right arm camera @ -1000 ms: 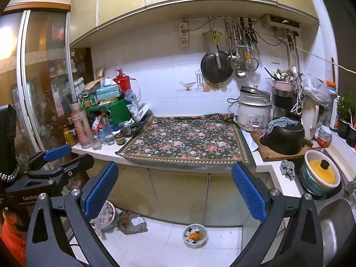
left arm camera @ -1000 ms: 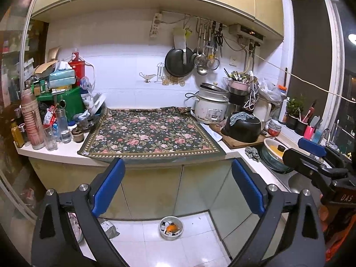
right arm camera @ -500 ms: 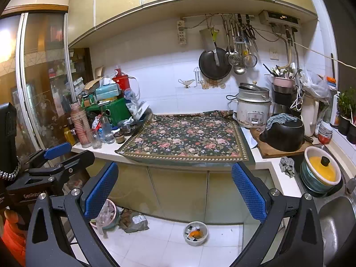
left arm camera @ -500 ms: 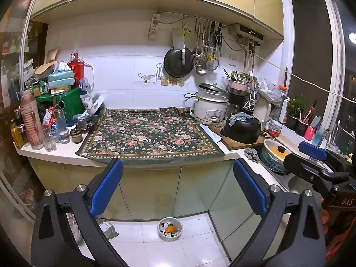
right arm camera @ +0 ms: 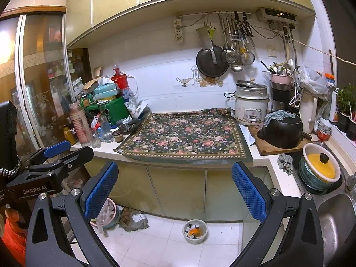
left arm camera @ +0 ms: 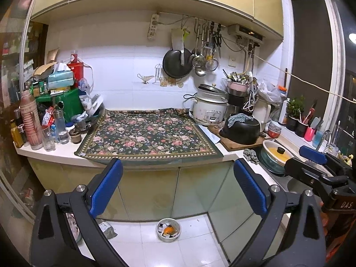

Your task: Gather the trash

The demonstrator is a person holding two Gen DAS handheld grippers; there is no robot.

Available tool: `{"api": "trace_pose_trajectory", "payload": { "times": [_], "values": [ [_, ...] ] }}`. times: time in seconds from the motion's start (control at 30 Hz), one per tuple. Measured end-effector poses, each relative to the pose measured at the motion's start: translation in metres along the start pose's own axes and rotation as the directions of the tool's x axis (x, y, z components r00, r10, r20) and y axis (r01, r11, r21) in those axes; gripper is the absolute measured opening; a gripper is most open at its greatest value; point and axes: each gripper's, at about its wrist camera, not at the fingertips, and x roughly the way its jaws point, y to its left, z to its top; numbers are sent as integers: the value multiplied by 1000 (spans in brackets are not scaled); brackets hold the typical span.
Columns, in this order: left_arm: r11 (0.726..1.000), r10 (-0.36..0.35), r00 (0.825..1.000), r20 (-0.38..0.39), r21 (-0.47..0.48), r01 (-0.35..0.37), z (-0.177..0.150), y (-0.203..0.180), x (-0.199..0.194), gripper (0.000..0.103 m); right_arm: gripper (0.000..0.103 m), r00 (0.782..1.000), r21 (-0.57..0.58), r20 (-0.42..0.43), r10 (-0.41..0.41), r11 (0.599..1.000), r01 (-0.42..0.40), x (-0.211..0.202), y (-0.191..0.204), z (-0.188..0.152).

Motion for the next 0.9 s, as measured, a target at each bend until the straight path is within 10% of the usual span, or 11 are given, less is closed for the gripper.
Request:
{"api": "trace_pose_trajectory", "payload": {
  "times": [0.9],
  "values": [
    [1000, 1, 1000, 7, -5, -1, 4, -1, 10, 101, 101, 1000, -2, 0, -3, 1000, 3, 12, -5, 12]
  ]
}}
